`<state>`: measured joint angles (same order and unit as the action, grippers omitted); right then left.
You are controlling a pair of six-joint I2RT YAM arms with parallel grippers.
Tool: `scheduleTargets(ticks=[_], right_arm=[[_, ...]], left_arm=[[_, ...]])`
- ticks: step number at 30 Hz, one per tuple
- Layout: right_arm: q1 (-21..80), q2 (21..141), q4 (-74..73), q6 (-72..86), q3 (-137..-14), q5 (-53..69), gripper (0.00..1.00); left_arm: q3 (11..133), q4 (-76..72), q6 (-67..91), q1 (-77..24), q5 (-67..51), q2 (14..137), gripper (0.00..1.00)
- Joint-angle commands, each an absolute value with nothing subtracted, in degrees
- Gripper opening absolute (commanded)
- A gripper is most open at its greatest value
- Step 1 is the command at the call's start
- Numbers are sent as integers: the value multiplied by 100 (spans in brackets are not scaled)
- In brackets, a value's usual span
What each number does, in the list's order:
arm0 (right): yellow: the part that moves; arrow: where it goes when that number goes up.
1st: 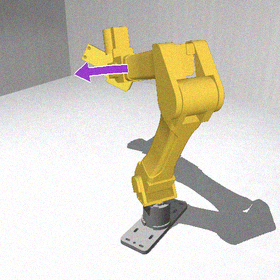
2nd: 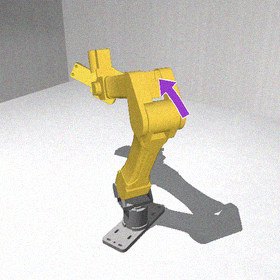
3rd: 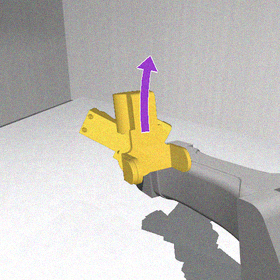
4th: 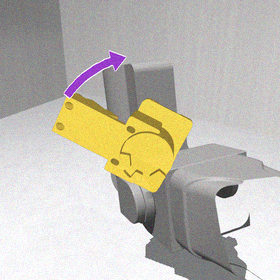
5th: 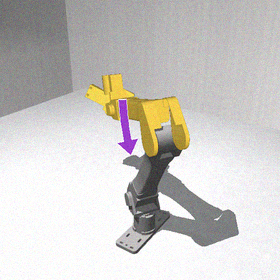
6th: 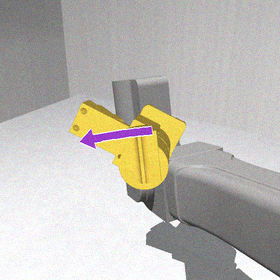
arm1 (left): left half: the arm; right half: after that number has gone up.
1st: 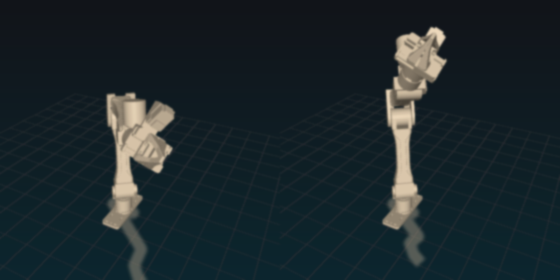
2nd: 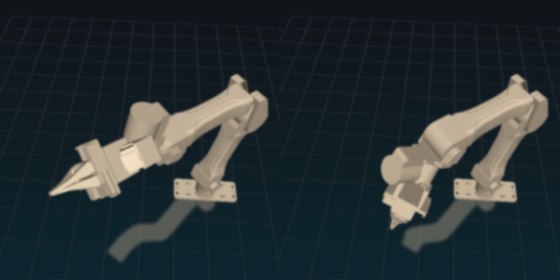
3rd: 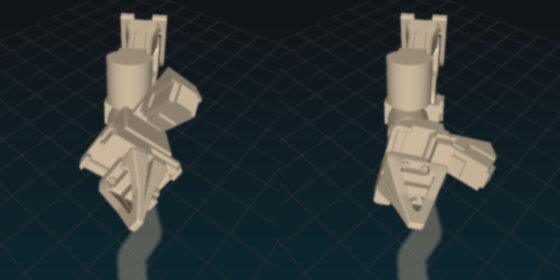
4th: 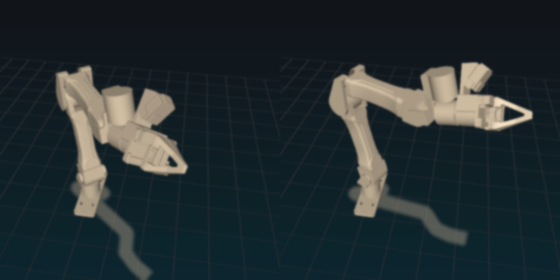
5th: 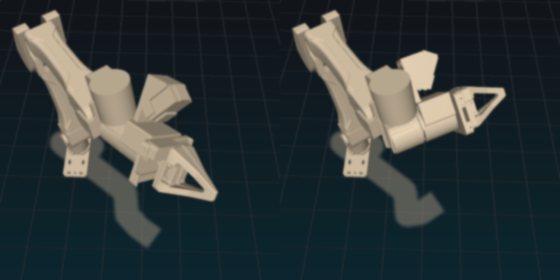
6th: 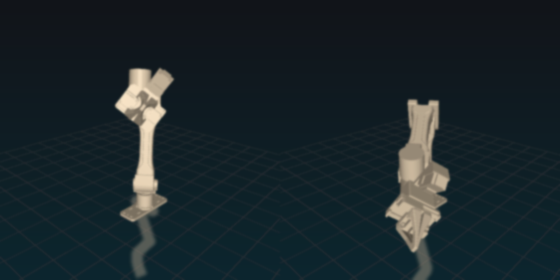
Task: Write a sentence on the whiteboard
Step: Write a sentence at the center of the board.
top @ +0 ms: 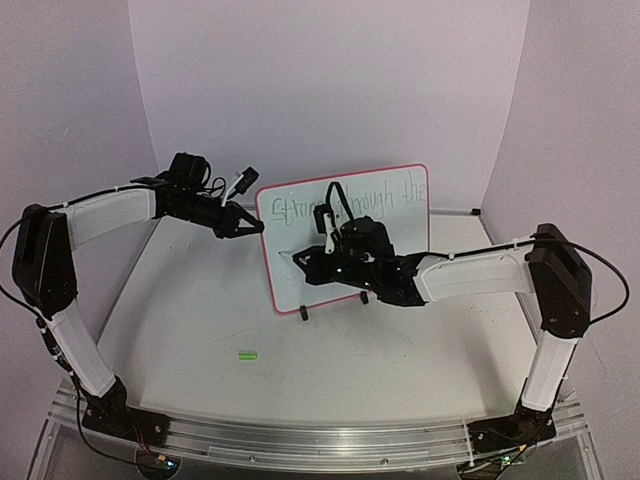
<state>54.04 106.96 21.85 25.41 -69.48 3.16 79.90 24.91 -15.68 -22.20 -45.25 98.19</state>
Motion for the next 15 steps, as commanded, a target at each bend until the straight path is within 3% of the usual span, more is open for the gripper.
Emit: scheduleTargets(ticks=[1, 15], right_arm=[[5412, 10854, 2289, 2491, -7334, 78, 0], [5412, 11000, 1907, 2404, -7320, 405, 0]], left_arm=[[7945, 2979, -2012, -2359, -4165, 9829, 0], [7937, 2980, -2008, -2363, -4151, 9809, 0]])
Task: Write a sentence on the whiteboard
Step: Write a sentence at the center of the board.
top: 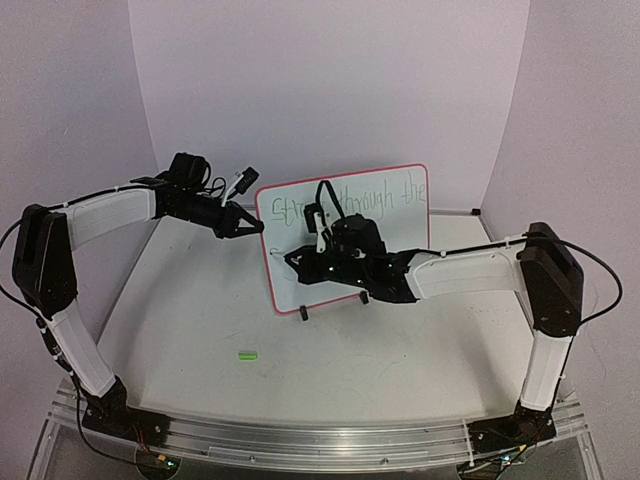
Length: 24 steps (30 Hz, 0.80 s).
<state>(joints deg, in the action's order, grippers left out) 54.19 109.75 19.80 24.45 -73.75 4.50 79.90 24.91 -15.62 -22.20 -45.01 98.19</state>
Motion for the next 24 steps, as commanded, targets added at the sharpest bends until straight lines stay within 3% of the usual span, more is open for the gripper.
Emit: scheduleTargets(ticks=[1, 8, 24], right_arm=[[5408, 10978, 1894, 2409, -7289, 368, 0], [5411, 10766, 1869, 2521, -7063, -182, 0], [5412, 10760, 1663, 2557, -6819, -182, 0]], left_arm=[[7937, 2980, -2005, -2365, -4155, 9809, 0], [7937, 2984, -2010, -2358, -4148, 9802, 0], [7932, 2989, -2007, -2363, -4148, 9783, 0]])
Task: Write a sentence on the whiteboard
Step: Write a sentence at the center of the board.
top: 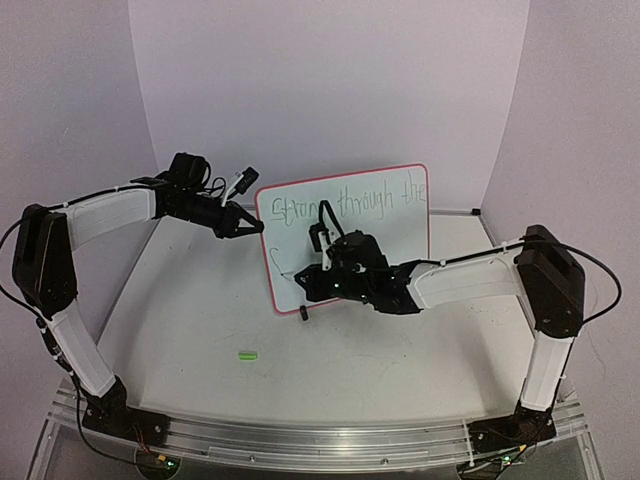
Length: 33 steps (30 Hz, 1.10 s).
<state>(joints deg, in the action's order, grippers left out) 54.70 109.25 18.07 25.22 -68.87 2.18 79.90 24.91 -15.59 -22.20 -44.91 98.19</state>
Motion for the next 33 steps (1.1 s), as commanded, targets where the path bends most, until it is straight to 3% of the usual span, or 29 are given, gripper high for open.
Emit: scheduleTargets(ticks=[1, 15, 22, 33], right_arm=[[5411, 10782, 1647, 2543, -6831, -144, 0], [5420, 11240, 1568, 2423, -7346, 475, 0], [5422, 10884, 1986, 2529, -7156, 832, 0], [5419, 10434, 1973, 2549, -6935, 298, 0]], left_arm=[[7929, 2992, -2011, -2358, -4143, 9786, 0], [7936, 2992, -2016, -2364, -4140, 9811, 0], [7936, 2986, -2006, -2365, -4157, 9826, 0], [7937, 2981, -1995, -2366, -4179, 9818, 0]])
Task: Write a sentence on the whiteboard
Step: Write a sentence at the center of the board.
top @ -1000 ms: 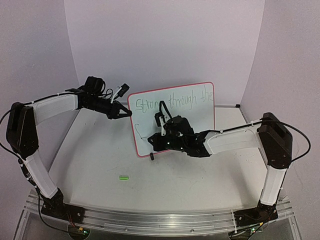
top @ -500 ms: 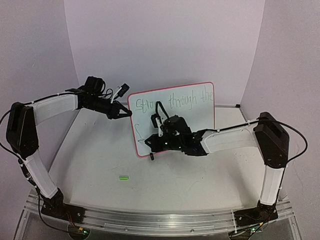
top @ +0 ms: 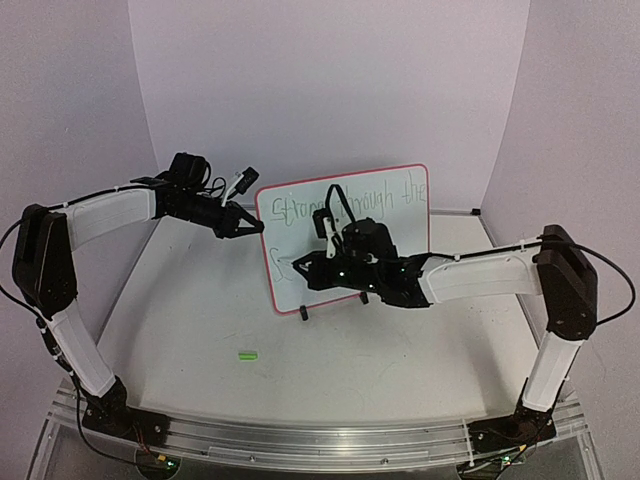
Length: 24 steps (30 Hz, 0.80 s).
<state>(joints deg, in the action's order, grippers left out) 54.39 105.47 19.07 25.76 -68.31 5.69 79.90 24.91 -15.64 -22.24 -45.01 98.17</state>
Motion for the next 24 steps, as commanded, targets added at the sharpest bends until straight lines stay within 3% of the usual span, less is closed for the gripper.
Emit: scheduleTargets(ticks=[1, 17, 24], right_arm=[[5418, 10484, 1927, 2529, -6986, 294, 0], [5418, 10850, 1578, 2513, -7330, 37, 0], [5412, 10661, 1478, 2715, -7146, -704, 0]], left_arm=[[7938, 2980, -1994, -2367, -4176, 9819, 0], [7937, 2980, -2004, -2364, -4163, 9839, 0], [7937, 2983, -2006, -2365, -4157, 9828, 0]])
